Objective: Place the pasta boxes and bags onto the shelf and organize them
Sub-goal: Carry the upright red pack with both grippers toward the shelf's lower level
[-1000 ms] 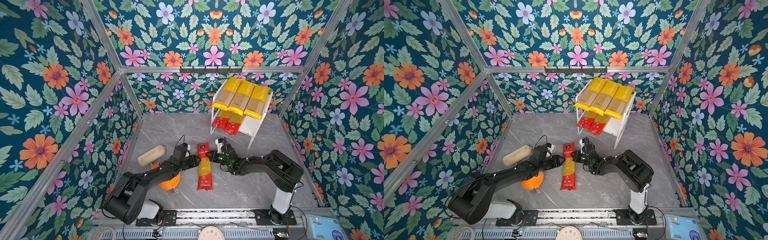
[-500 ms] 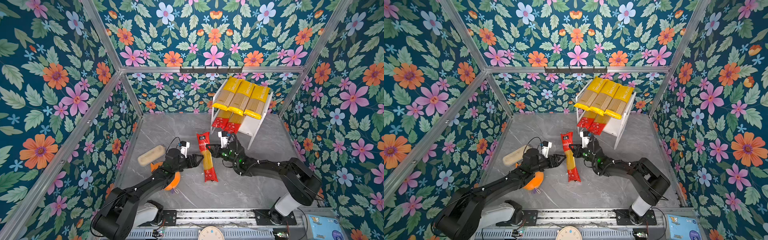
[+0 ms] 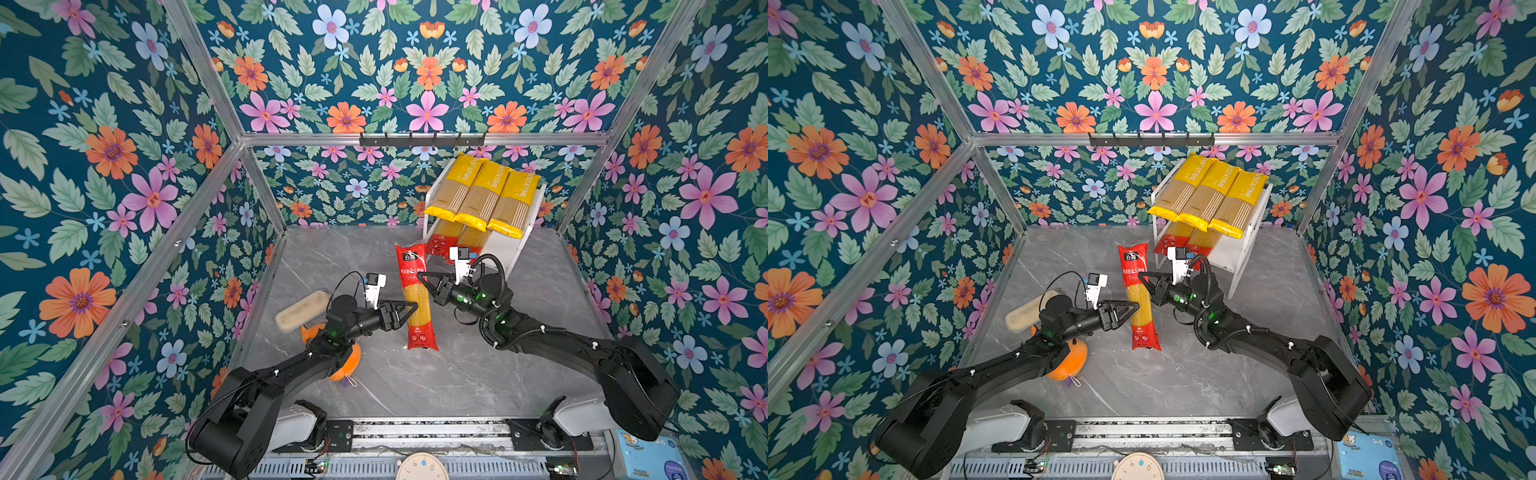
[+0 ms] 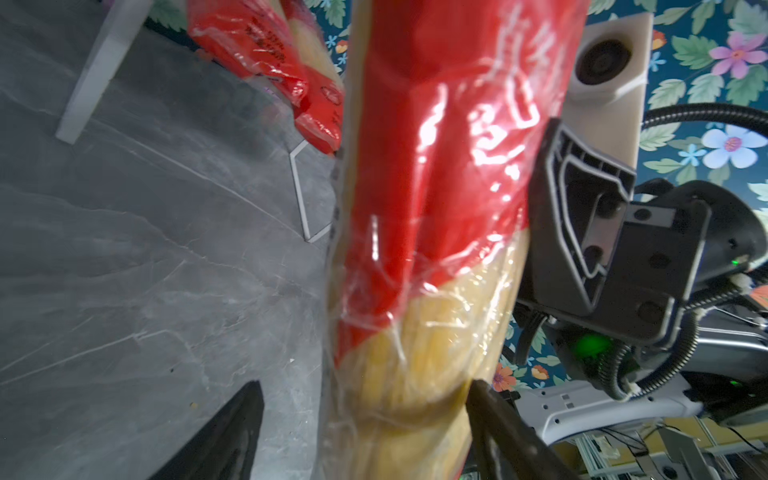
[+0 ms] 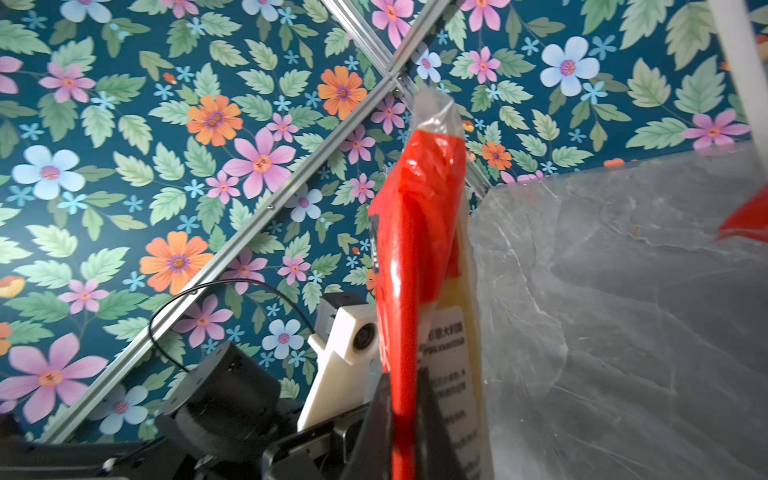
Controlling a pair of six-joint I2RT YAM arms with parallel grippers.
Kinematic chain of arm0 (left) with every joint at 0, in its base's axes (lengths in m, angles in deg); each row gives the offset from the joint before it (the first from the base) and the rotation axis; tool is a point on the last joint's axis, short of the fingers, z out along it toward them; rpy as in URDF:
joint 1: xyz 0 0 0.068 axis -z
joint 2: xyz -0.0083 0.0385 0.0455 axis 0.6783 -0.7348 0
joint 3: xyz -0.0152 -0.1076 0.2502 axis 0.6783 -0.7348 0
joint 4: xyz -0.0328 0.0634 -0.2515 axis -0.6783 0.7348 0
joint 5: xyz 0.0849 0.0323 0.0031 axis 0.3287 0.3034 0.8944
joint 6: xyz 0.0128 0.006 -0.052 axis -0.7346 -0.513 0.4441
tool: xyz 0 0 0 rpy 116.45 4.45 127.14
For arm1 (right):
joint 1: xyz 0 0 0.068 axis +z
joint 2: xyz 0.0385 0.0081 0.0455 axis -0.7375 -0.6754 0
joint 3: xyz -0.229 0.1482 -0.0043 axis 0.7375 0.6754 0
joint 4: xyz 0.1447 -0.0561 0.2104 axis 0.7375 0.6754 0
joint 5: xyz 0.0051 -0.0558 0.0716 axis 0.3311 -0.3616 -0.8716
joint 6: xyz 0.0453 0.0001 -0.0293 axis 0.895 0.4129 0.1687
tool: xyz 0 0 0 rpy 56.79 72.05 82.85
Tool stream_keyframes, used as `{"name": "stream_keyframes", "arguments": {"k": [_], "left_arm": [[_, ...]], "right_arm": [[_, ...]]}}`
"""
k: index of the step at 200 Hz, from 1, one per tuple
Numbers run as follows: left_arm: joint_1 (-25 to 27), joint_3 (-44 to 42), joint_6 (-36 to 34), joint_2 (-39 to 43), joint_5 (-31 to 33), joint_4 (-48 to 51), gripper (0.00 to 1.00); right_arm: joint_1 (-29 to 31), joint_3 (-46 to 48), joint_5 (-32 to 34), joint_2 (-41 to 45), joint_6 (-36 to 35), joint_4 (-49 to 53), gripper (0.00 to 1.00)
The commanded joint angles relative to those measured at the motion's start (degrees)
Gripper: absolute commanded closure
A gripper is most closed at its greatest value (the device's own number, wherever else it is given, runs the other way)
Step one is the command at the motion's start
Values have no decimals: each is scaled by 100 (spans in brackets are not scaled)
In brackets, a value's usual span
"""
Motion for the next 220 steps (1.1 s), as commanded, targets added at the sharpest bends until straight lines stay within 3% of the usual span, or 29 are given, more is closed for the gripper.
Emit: {"name": "stream_keyframes", "arguments": {"k": [1,45,104,138,176,220], "left_arm": [[3,20,363,-108,-358,-1065,21],[150,134,543,-325,-572,-1551,27],[232,196,591,-641,-601,-1475,56],[245,317,485,-741,-517,-1156,66],[250,381,401,-806,-487,-974,74],[258,381,419,-893,-482,-931,79]], "right_arm": [[-37,-88,-200,156,233,-1036,100],[-90,24,-165,259,453,-1289,100],[-169,297,65,243,713,-1570,100],[-173,332,77,215,770,-1450,100],[-178,462,270,301,689,-1184,86],[-177,835,650,669,368,-124,72]]}}
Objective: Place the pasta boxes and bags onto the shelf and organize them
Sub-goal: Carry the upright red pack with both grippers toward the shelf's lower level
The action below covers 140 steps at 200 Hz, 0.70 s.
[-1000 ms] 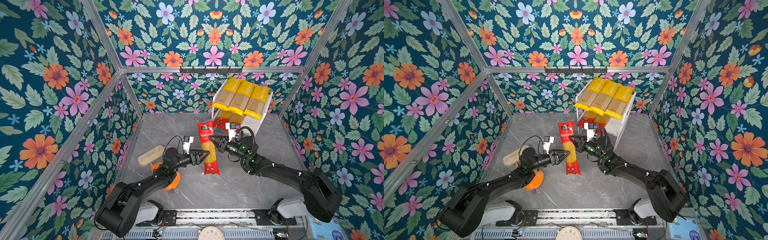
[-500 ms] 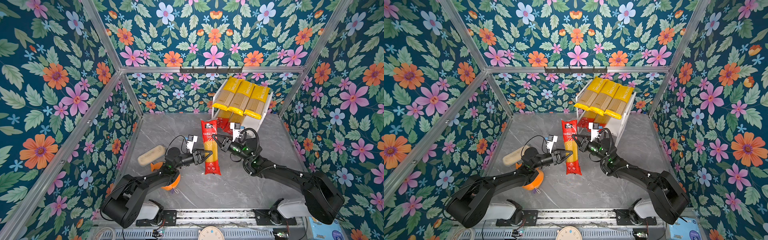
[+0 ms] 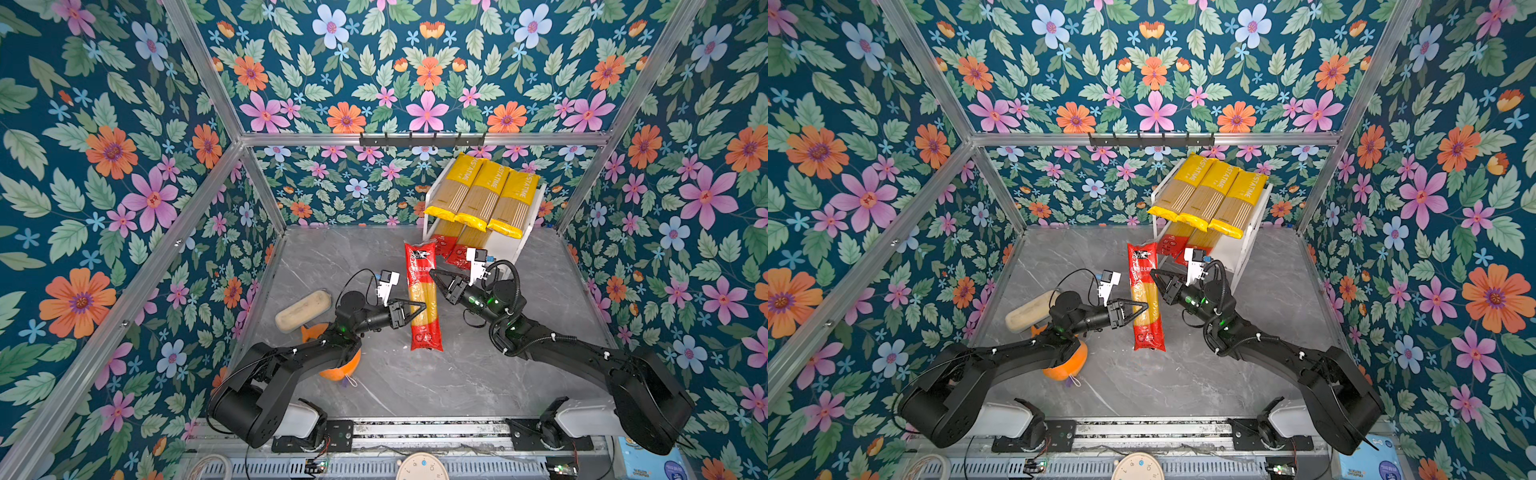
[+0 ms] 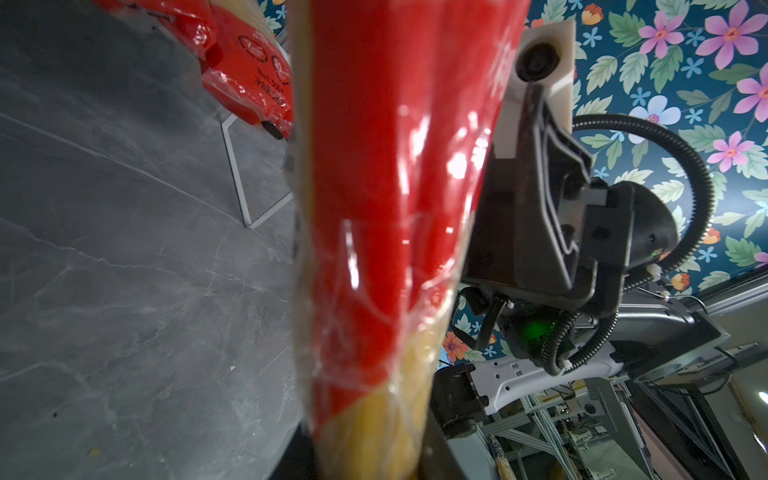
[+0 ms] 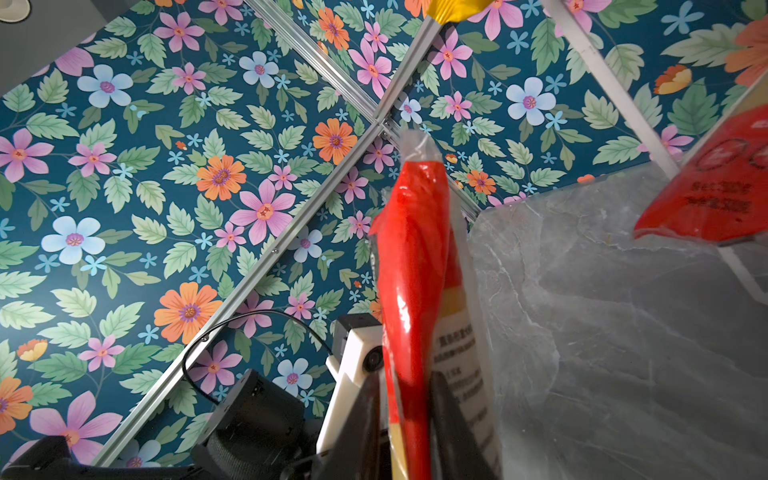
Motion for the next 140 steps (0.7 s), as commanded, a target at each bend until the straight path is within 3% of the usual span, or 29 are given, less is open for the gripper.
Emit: {"name": "stream_keyframes", "arguments": {"k": [1,82,140], "left_arm": [[-2,38,-14,-26,64,-170,79],[305,834,-425,-501,-45,1326,81],[332,1689,-355,-835,-236,2009,81]], "right_arm": [[10,201,164,203,-174,160,71],[-37,1131,894,912,-82,1083,68],[-34,1513,850,1134,104,1134,48]]}}
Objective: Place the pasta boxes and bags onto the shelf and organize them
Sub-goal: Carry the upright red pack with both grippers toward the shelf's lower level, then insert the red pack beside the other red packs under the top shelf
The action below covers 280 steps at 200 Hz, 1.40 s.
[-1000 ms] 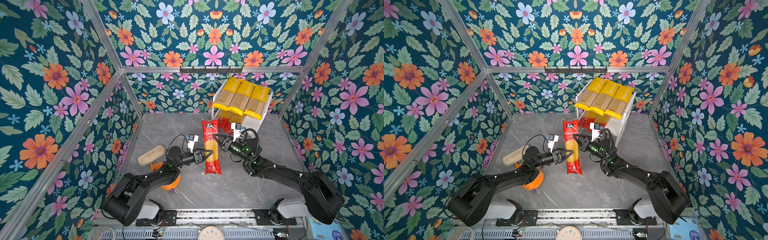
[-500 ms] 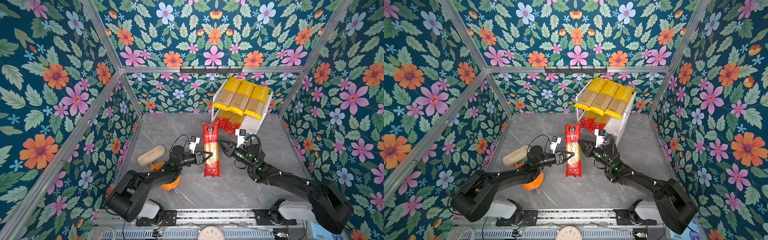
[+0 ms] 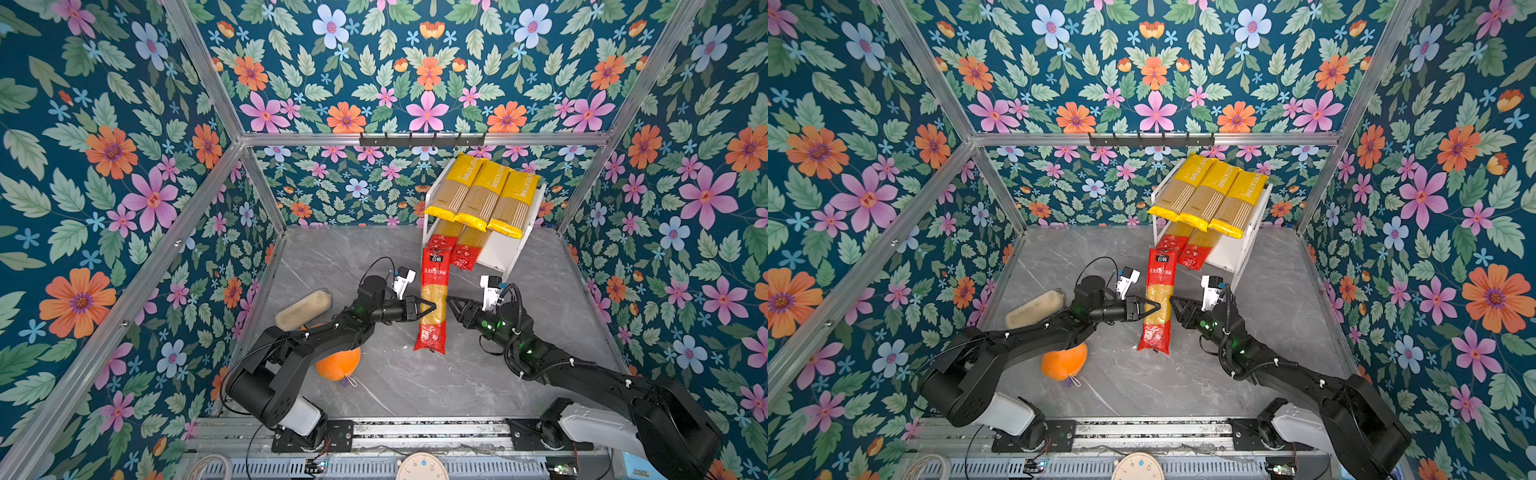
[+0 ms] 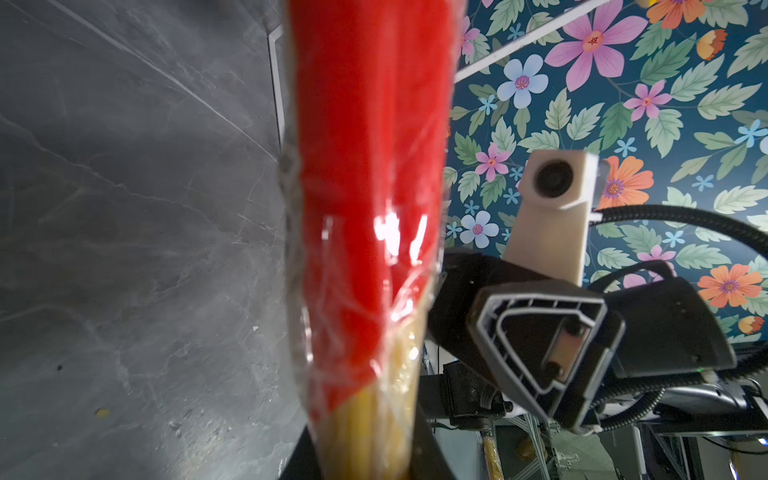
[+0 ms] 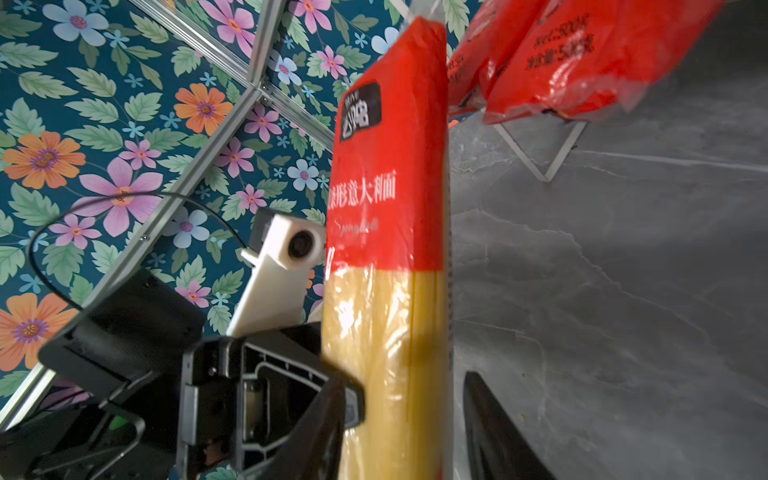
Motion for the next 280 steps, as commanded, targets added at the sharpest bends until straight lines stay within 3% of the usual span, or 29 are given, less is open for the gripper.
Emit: {"name": "stream_keyframes", "arguments": {"k": [1,81,146,280], "left_arm": [[17,286,-53,-93,-230,-234,81],[17,1609,558,-1242,-307,-421,81],[17,1980,832,-1426,-403,-612,81],[17,2229,915,-1647,-377,-755,75]], "right_arm": [[8,128,8,97,136,-86,48],[4,468,-452,179,370,-225,45],[4,709,-467,364,485,-328,48],[8,808,95,302,836,-1074,80]]}}
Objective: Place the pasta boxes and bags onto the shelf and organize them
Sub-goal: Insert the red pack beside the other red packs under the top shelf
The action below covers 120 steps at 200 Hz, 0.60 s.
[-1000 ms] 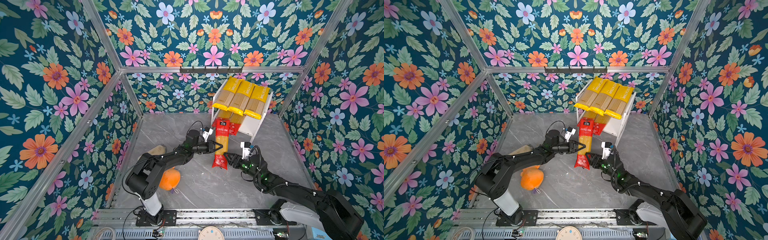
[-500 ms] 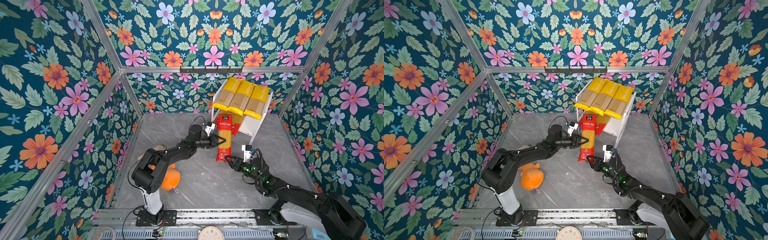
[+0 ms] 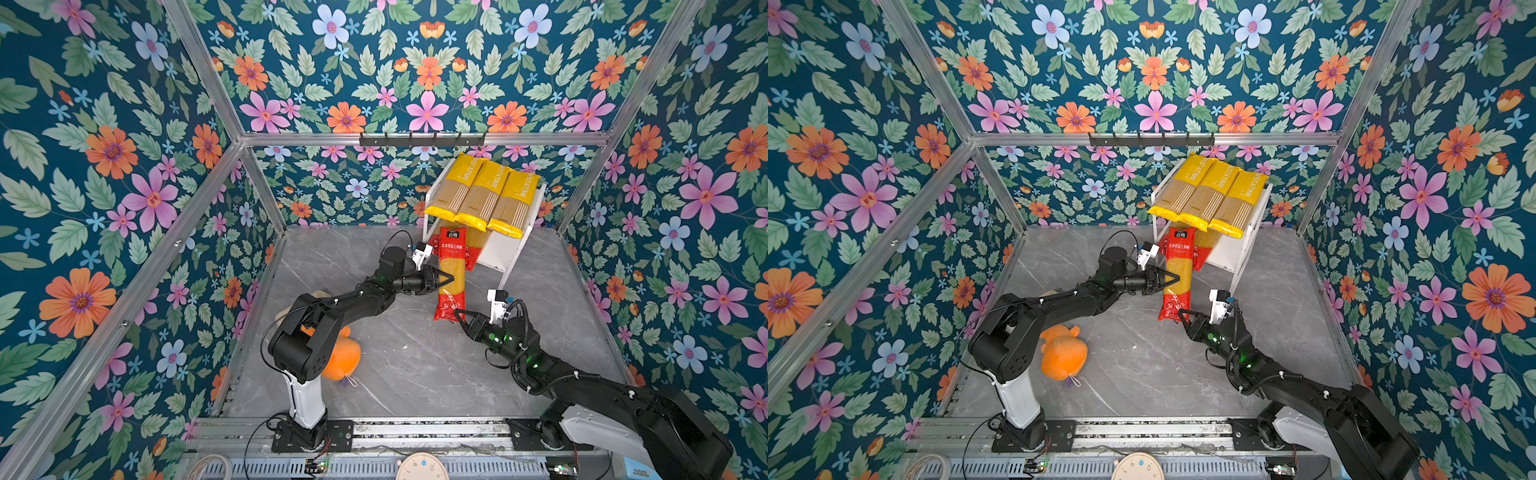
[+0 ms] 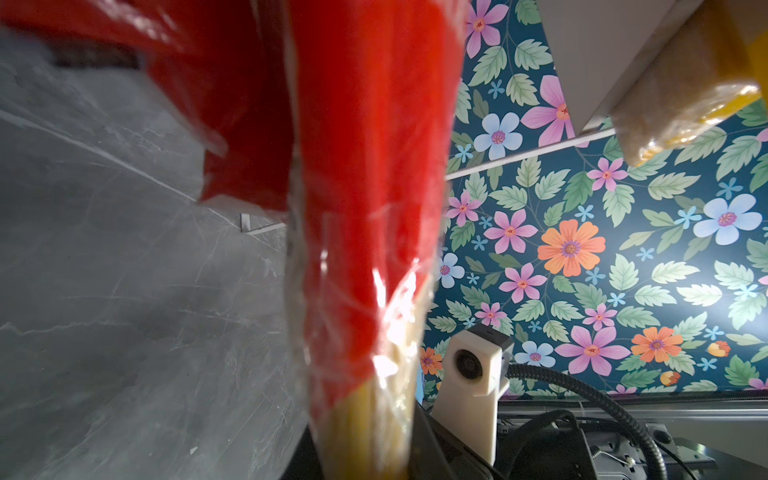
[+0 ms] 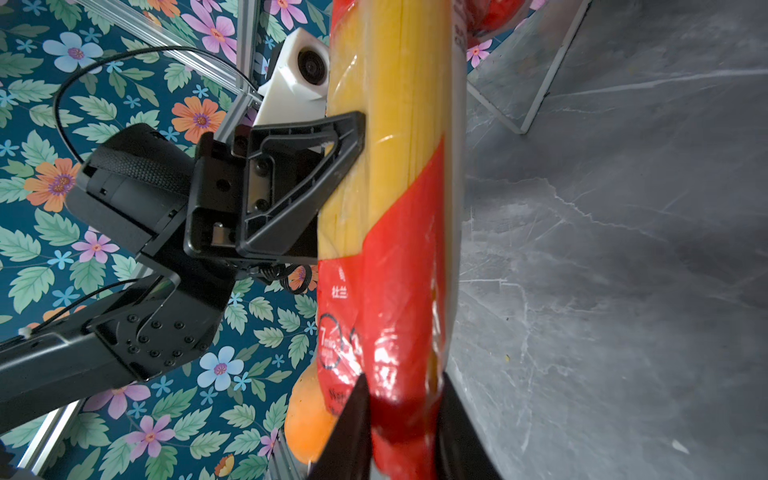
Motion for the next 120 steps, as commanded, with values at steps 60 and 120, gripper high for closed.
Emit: {"name": "stream_keyframes", "arguments": {"k": [60,120], "left_arm": [[9,-46,-107,125,-64,-802,57],[9,-78,-191,213,-89,-812,48]], "right_arm": [[10,-154,394,184,111,-403,88],[-108,-332,851,465,-188,-96,94]]}}
